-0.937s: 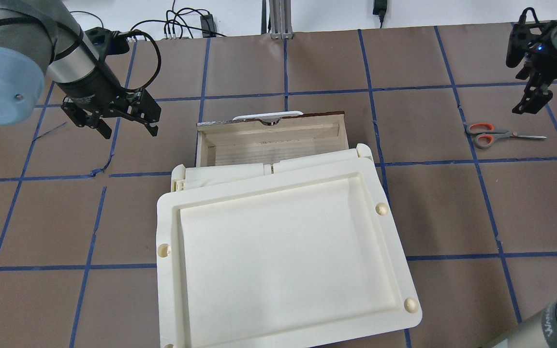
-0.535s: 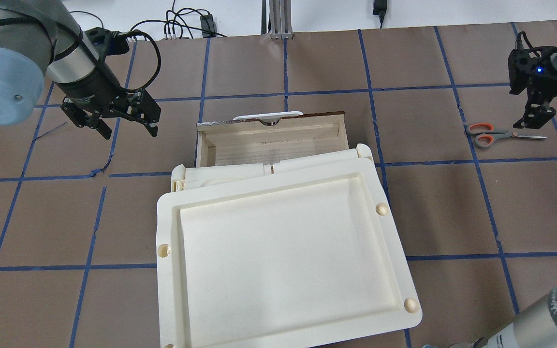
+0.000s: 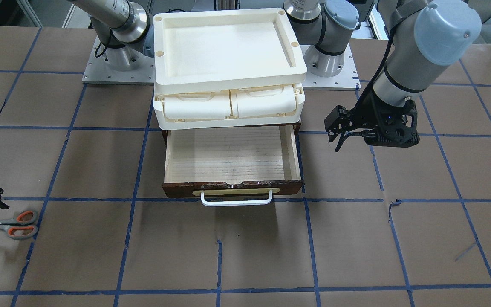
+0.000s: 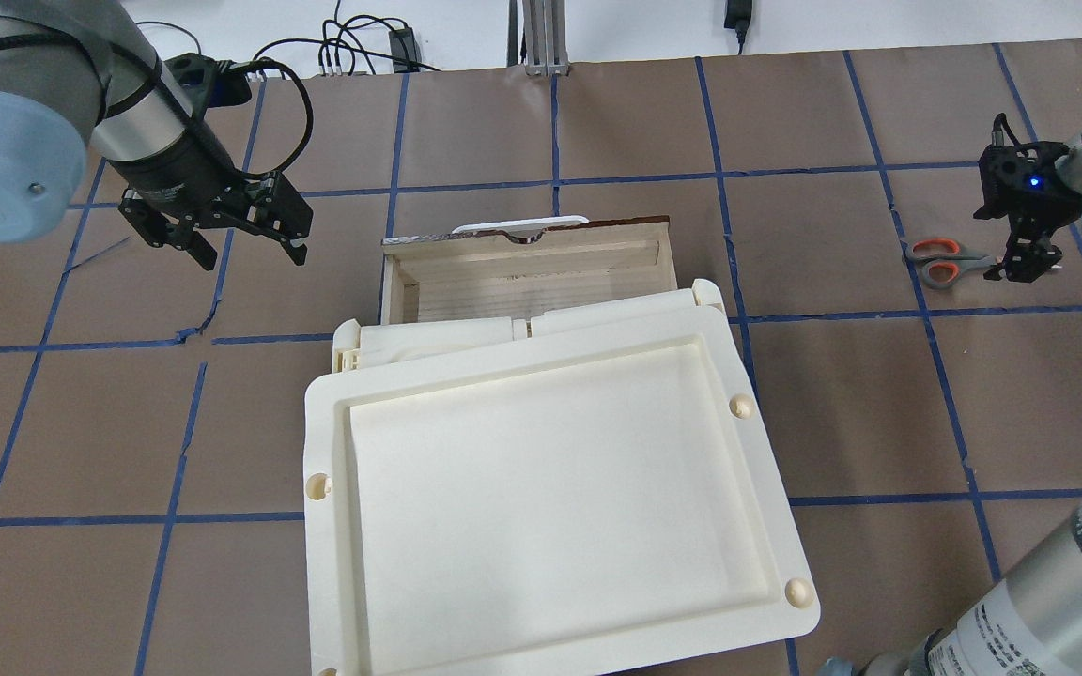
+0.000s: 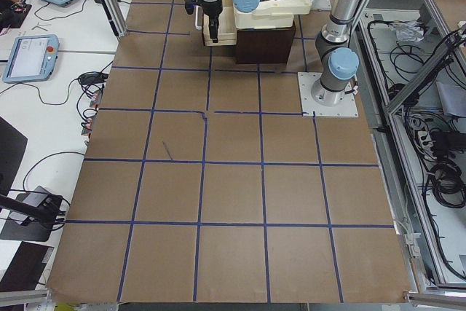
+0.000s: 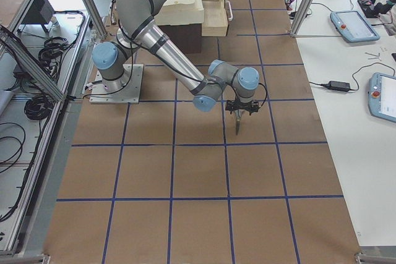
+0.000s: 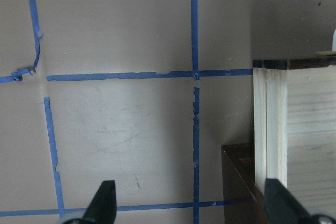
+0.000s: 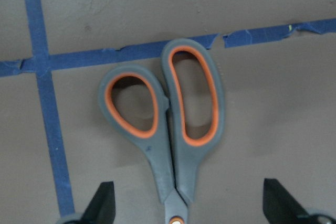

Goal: Put scissors in drawer and close it
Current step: 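Lower the right gripper and grasp the scissors by the handles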

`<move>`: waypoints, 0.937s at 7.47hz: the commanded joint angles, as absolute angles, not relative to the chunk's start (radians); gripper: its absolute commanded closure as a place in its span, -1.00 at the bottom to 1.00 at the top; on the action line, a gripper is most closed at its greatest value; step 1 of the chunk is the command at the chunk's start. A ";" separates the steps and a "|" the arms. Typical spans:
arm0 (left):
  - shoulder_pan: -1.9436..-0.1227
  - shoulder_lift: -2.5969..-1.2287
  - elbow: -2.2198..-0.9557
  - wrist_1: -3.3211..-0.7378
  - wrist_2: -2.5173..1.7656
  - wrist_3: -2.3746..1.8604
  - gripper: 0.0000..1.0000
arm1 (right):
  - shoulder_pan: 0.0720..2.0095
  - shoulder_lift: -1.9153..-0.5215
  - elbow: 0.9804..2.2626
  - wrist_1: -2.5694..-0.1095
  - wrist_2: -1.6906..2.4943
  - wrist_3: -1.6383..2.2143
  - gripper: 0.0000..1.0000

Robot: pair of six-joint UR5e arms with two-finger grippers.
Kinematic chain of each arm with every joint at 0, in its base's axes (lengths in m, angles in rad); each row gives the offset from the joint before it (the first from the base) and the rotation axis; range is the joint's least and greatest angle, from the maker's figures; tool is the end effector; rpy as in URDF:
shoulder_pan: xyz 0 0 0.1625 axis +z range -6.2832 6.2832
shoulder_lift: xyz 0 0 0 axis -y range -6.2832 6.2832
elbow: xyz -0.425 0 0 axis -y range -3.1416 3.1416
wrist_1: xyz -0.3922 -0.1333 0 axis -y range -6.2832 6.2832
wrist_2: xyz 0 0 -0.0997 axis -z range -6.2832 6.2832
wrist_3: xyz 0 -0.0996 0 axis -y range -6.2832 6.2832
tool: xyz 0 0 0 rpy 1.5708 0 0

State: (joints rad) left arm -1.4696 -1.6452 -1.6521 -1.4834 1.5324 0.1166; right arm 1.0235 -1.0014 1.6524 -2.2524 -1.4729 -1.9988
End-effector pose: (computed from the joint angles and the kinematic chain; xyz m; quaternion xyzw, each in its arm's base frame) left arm -0.0847 -0.5230 0.4194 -0.0070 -0.9992 -0.0319 0.0228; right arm -0.2129 -0.6242 0.1868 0.6634 -0.7465 0.0513 0.0003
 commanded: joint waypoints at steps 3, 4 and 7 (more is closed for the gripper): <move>-1.470 -1.643 -1.654 -1.485 1.532 0.117 -1.00 | 1.023 -0.999 1.666 -2.253 -1.480 -2.000 -0.04; -1.470 -1.643 -1.654 -1.485 1.532 0.117 -1.00 | 1.023 -0.999 1.666 -2.253 -1.482 -1.999 0.32; -1.468 -1.643 -1.654 -1.485 1.534 0.117 -1.00 | 1.029 -1.014 1.660 -2.255 -1.480 -1.987 0.86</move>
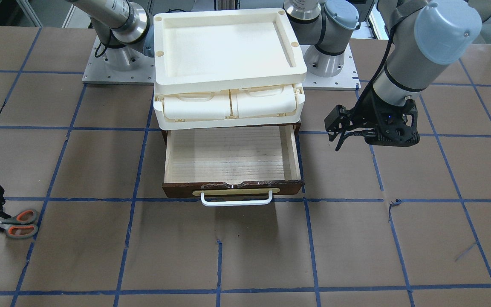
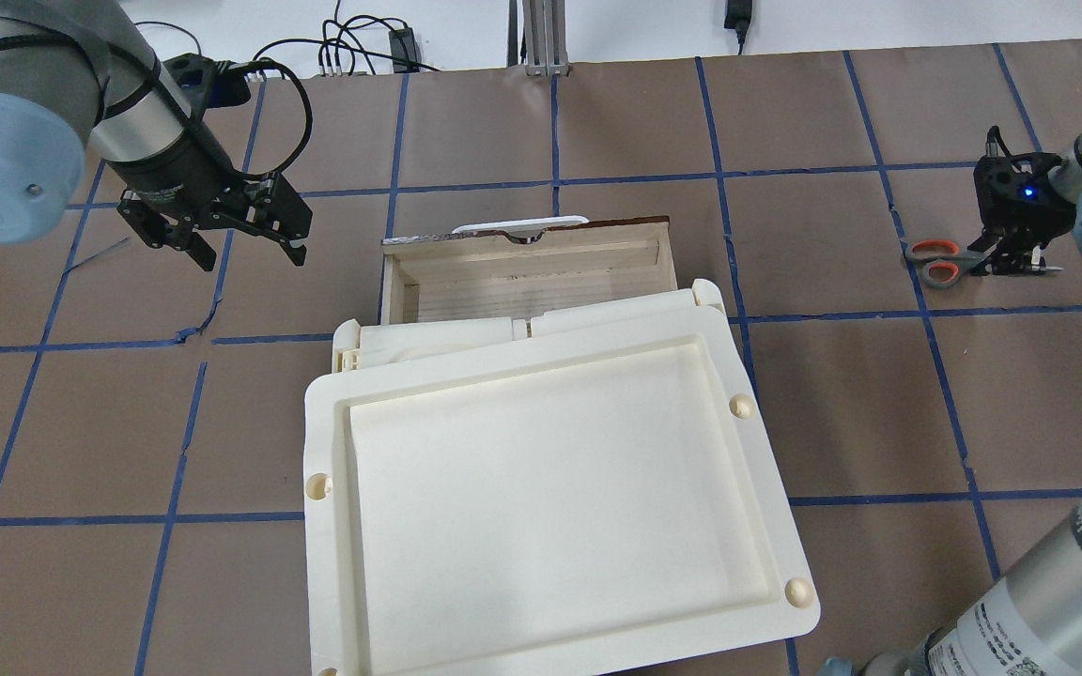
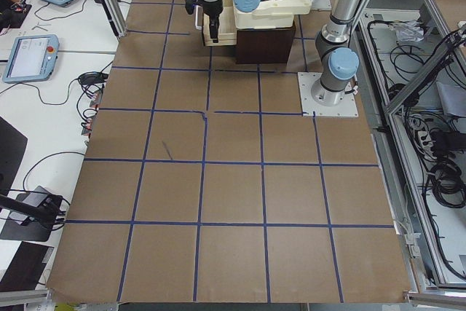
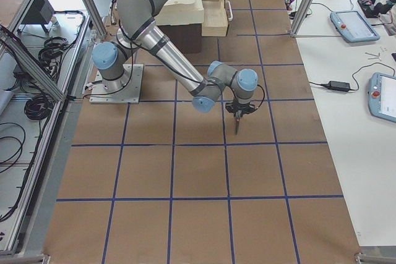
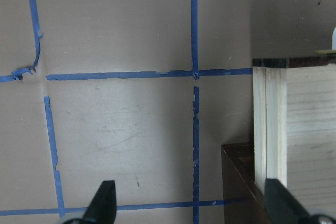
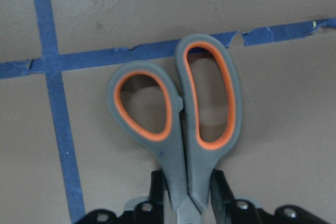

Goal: Put scissors in drawer and close it
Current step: 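Lower the right gripper and grasp the scissors by the handles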

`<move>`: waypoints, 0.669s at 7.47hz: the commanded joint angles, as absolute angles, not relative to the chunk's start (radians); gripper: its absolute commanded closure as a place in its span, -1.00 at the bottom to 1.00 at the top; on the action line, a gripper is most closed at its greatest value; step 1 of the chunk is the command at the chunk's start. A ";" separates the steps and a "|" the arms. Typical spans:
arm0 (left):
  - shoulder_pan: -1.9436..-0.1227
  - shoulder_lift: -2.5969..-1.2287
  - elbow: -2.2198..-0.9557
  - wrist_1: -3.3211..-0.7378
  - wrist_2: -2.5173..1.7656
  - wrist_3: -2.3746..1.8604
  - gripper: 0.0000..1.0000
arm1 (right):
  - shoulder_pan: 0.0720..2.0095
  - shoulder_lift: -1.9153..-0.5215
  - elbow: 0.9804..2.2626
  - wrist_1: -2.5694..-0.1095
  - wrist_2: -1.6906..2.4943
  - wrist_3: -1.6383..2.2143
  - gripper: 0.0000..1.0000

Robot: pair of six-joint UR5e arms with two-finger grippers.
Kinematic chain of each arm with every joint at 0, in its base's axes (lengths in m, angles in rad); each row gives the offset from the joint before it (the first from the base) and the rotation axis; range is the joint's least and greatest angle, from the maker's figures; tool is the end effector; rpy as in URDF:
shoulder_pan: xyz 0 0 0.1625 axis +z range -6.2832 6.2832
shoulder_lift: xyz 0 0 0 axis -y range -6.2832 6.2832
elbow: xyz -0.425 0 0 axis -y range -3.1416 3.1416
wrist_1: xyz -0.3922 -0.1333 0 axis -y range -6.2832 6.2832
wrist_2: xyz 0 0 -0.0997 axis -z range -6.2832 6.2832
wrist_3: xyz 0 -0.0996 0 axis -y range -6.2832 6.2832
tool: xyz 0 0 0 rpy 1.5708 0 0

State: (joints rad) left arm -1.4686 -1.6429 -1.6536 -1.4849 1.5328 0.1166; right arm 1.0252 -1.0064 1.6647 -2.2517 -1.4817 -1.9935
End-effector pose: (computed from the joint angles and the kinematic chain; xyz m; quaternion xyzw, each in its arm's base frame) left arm -0.0843 -0.5220 0.4197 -0.0065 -0.9992 -0.0322 0.0226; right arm -0.2103 -0.6204 0.1847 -0.6620 0.7481 -0.0459 0.0024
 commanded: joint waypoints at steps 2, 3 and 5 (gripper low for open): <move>-1.468 -1.643 -1.654 -1.485 1.532 0.117 -1.00 | 1.061 -1.105 1.646 -2.237 -1.479 -1.930 0.95; -1.468 -1.643 -1.654 -1.485 1.534 0.118 -1.00 | 1.109 -1.156 1.623 -2.217 -1.471 -1.905 0.98; -1.468 -1.643 -1.652 -1.485 1.532 0.124 -1.00 | 1.219 -1.219 1.530 -2.000 -1.465 -1.792 1.00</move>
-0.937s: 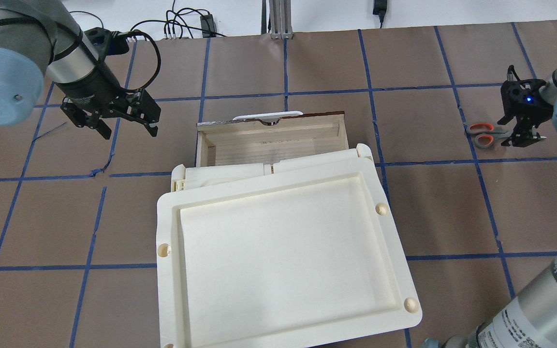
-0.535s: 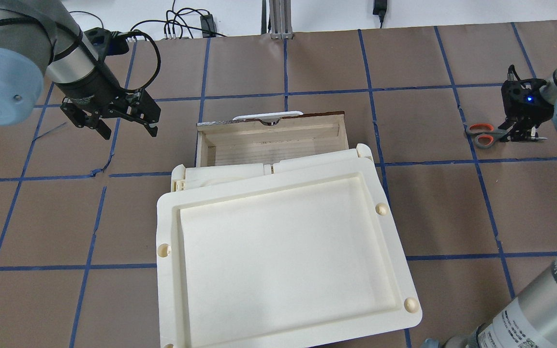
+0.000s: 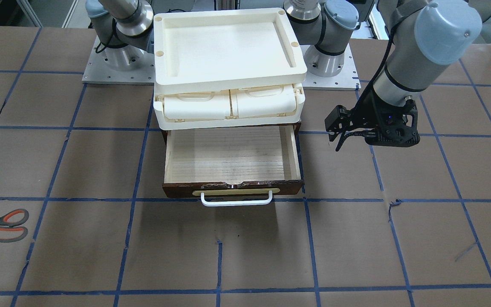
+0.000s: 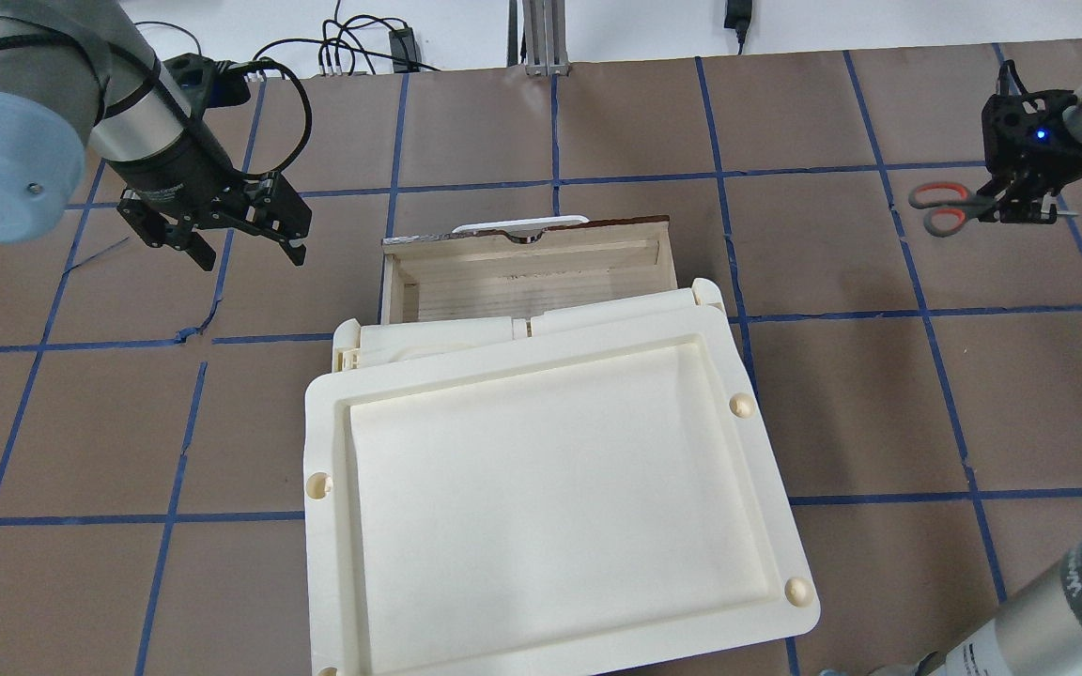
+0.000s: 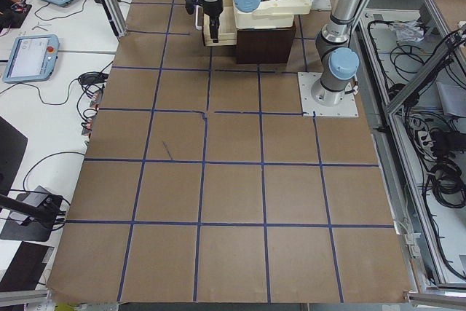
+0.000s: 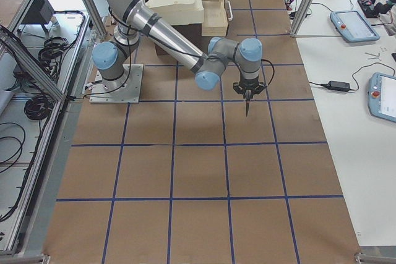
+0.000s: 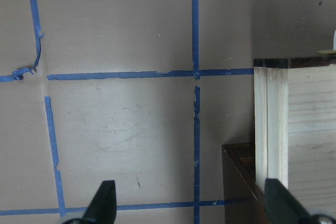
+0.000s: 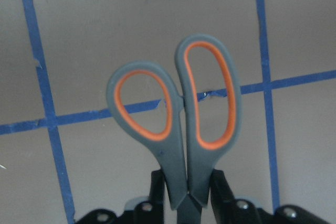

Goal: Put scissors in drawer and close it
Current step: 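Lift the scissors and carry them with the right gripper over the open drawer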

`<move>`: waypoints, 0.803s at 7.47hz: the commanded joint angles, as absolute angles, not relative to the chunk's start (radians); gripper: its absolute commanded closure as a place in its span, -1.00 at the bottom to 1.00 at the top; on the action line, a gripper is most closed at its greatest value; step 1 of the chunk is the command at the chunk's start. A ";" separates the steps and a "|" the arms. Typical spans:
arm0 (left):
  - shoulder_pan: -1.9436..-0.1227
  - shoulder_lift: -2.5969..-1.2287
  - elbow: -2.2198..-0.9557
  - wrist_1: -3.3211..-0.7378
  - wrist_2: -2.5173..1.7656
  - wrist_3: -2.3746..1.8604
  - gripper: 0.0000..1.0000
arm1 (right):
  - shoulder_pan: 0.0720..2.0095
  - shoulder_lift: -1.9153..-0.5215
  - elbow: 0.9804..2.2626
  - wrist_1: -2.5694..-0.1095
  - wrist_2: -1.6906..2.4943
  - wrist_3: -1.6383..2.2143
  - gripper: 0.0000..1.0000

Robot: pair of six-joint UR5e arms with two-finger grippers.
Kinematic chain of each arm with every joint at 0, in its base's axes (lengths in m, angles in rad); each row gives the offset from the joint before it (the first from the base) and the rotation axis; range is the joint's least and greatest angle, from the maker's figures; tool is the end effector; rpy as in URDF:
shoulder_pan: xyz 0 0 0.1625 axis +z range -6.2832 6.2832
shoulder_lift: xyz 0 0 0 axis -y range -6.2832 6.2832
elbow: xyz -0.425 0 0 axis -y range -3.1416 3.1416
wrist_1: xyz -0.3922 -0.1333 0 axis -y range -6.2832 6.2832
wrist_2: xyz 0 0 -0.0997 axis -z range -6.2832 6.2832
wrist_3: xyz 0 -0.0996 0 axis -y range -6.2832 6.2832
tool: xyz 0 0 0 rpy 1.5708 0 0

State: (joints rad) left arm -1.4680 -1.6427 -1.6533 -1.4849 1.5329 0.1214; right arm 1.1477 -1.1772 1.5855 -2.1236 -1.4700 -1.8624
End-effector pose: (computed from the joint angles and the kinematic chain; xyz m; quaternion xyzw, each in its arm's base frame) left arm -0.0839 -0.5221 0.4200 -0.0086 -0.9992 -0.0319 0.0226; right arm -0.1304 -0.6387 0.3156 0.6593 -0.7467 0.0756 0.0447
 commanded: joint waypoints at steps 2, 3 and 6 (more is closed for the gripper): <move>-1.466 -1.643 -1.652 -1.485 1.534 0.132 -1.00 | 1.390 -1.290 1.519 -1.965 -1.468 -1.673 1.00; -1.466 -1.643 -1.651 -1.485 1.534 0.138 -1.00 | 1.493 -1.298 1.516 -1.939 -1.467 -1.572 1.00; -1.430 -1.643 -1.638 -1.483 1.532 0.138 -1.00 | 1.760 -1.299 1.513 -1.956 -1.465 -1.331 1.00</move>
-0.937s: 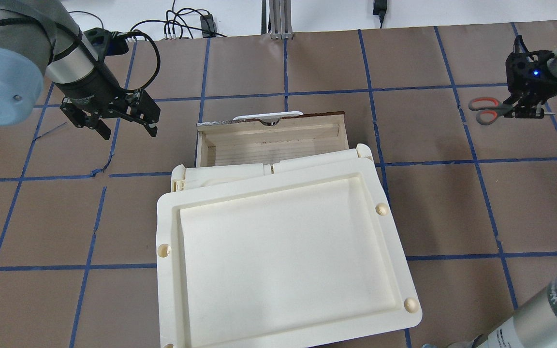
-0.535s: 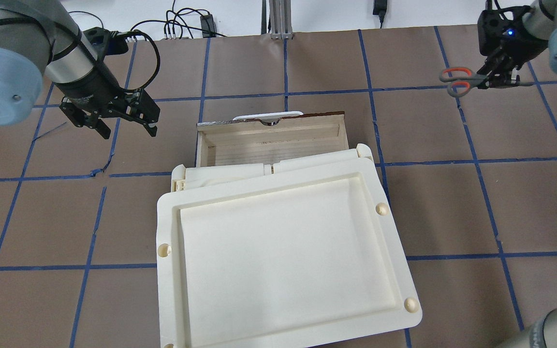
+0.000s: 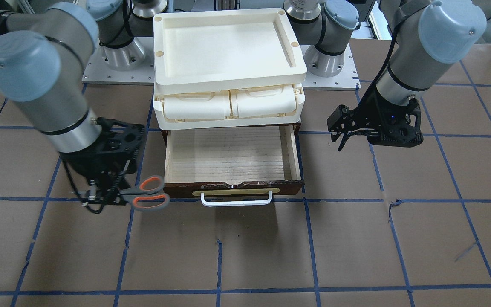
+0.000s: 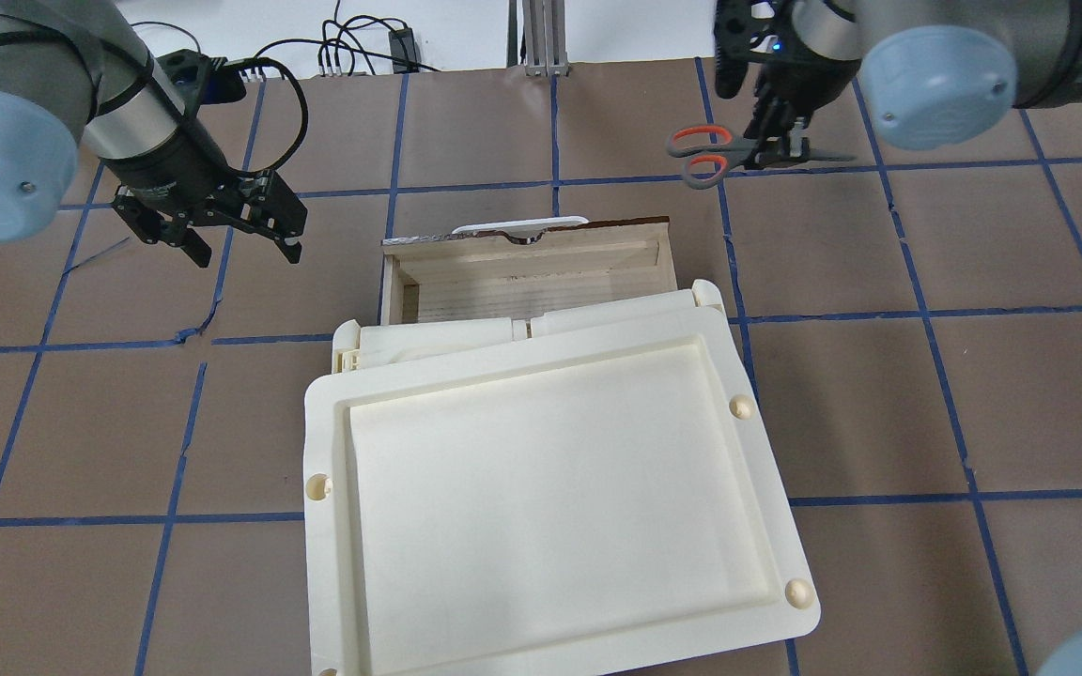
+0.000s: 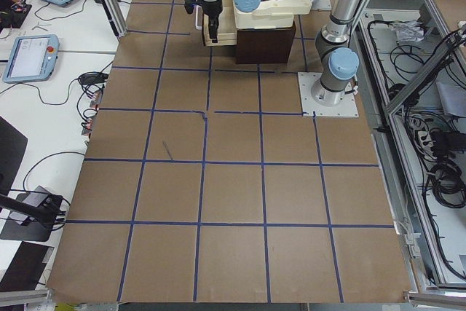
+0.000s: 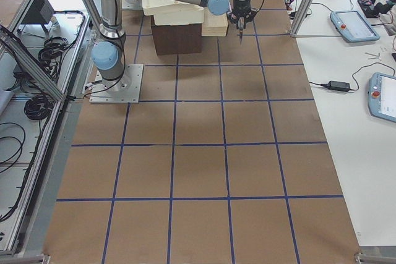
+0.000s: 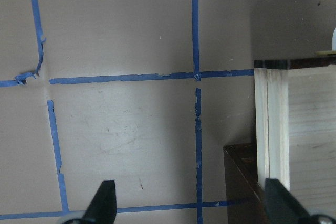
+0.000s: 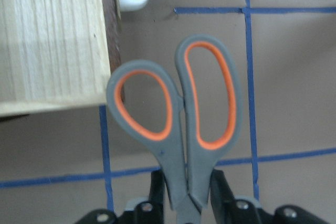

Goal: Put scissors in drawer and close it
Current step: 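Lift the scissors and carry them with the right gripper over the open drawer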

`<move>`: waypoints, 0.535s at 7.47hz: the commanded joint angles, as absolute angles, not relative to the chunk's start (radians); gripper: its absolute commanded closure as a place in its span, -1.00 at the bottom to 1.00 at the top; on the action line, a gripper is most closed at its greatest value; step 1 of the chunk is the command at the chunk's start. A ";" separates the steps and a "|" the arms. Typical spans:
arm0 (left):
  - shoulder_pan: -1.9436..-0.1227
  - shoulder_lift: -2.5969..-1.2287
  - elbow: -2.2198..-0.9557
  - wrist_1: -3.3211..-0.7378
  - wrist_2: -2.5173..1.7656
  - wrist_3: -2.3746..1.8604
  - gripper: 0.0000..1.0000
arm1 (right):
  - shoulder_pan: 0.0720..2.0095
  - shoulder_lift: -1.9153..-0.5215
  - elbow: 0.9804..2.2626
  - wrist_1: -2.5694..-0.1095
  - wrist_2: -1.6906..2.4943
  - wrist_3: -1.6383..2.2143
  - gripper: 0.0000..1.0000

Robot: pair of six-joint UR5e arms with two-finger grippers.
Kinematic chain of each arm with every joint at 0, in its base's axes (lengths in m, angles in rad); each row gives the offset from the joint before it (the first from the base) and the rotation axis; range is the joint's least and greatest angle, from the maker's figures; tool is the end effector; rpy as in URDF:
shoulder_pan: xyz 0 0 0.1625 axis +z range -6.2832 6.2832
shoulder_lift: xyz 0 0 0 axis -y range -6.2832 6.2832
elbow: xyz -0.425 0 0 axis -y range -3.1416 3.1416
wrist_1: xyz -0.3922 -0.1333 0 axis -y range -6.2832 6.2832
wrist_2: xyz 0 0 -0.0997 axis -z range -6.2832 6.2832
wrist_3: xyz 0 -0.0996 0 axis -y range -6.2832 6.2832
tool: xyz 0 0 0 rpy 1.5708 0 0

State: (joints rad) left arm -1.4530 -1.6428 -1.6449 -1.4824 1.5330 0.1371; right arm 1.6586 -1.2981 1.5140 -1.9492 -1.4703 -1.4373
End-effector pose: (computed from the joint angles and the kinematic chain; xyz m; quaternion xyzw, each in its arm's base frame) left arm -0.0759 -0.5249 0.4242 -0.0091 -0.9994 -0.0262 0.0224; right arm 0.1964 -0.5971 0.4061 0.6906 -0.7170 0.0946 0.0115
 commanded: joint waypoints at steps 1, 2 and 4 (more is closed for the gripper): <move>-1.413 -1.643 -1.626 -1.486 1.539 0.138 -1.00 | 1.804 -1.301 1.502 -1.956 -1.463 -1.309 1.00; -1.401 -1.643 -1.612 -1.482 1.537 0.127 -1.00 | 1.850 -1.296 1.485 -1.951 -1.465 -1.289 1.00; -1.413 -1.641 -1.600 -1.485 1.526 0.124 -1.00 | 1.925 -1.267 1.482 -1.956 -1.474 -1.230 1.00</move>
State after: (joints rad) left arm -1.4040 -1.6426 -1.6052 -1.4824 1.5306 0.1247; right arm 1.8766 -1.2865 1.4854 -1.9533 -1.4678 -1.2634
